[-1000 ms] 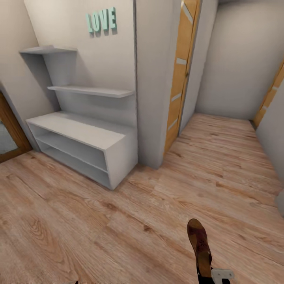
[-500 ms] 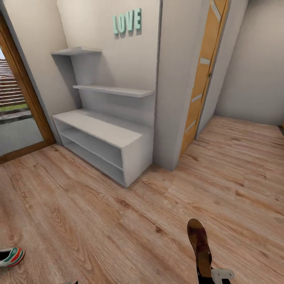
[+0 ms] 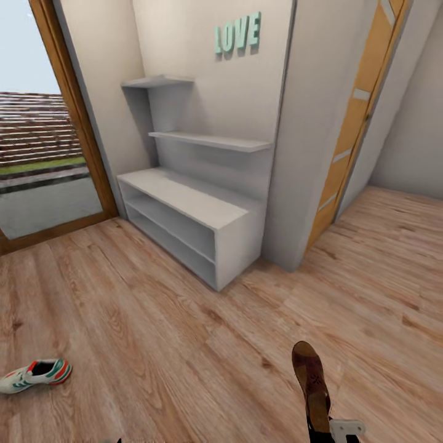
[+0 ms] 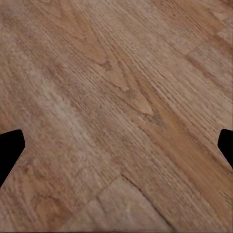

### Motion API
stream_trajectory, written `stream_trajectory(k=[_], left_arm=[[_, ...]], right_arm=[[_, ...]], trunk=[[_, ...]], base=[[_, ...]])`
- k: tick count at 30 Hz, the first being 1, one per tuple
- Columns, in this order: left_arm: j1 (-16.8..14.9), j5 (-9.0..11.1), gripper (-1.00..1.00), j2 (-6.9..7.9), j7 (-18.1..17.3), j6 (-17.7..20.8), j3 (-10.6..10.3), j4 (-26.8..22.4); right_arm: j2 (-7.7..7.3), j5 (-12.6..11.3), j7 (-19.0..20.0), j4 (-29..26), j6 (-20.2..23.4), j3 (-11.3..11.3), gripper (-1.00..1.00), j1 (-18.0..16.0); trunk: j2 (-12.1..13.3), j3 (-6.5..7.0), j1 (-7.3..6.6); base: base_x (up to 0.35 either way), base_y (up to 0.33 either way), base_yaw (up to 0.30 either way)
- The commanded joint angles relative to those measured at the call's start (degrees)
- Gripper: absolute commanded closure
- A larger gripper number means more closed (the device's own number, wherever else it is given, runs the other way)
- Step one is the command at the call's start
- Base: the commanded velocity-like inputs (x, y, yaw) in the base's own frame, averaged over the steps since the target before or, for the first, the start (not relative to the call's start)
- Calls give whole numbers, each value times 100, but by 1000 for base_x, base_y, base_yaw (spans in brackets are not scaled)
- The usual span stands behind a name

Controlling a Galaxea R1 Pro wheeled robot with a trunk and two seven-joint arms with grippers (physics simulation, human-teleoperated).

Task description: Pick up the two gym shoes and the two sandals from the corridor floor and place them onto the hallstand (shoe rack) in the corridor, making sure they are on the rack and not on the floor. Arrange them so the two gym shoes are next to each other and the two sandals are next to each other.

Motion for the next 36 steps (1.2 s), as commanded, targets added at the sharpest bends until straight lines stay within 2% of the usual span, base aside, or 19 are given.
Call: stream_trajectory(k=[1,36], left_arm=[[-7,-18,-100,-5,-55,-12,47,7],[-7,-19,-100,-5,-55,-12,47,7]], right_arm=[[-1,-7,-16,1,-15,5,100,-2],[-1,-7,-16,1,-15,5,100,-2]], trunk=[[-2,-5,-1],[-2,-5,-1]], base=[[0,0,278],[0,0,278]])
